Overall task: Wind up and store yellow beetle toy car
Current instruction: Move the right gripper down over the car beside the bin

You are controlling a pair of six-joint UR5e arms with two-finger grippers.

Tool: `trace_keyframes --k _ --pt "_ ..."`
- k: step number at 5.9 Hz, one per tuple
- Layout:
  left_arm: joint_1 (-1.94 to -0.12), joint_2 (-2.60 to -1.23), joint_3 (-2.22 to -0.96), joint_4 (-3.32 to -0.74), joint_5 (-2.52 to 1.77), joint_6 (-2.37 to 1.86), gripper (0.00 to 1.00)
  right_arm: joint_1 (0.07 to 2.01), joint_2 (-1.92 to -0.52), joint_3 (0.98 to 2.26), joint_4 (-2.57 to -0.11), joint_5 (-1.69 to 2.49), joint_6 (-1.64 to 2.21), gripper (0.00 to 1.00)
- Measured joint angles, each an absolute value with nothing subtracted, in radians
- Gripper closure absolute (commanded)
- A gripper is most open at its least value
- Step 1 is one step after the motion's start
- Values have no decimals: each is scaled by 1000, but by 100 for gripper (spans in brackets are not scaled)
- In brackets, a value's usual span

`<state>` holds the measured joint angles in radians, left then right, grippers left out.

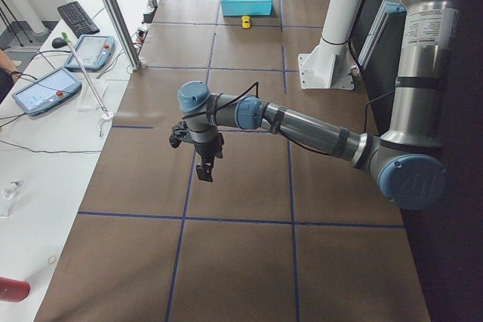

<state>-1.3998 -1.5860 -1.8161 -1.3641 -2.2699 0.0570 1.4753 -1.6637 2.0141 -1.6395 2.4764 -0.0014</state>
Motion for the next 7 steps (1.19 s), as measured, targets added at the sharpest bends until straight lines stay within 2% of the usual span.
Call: trace_keyframes --k 3,4,7 --pt "-1511 -1511 -1703 -1512 -2273 62 0 1326 -1563 2093 -1621 2495 -6 0" --pt "-1535 -1487 -1696 -1519 -2274 60 0 1276 -1529 2095 -1581 2509 -7 0" --pt "-1574 -1460 -1689 -1521 -2359 50 0 1187 -1549 2049 -1466 2594 -63 0"
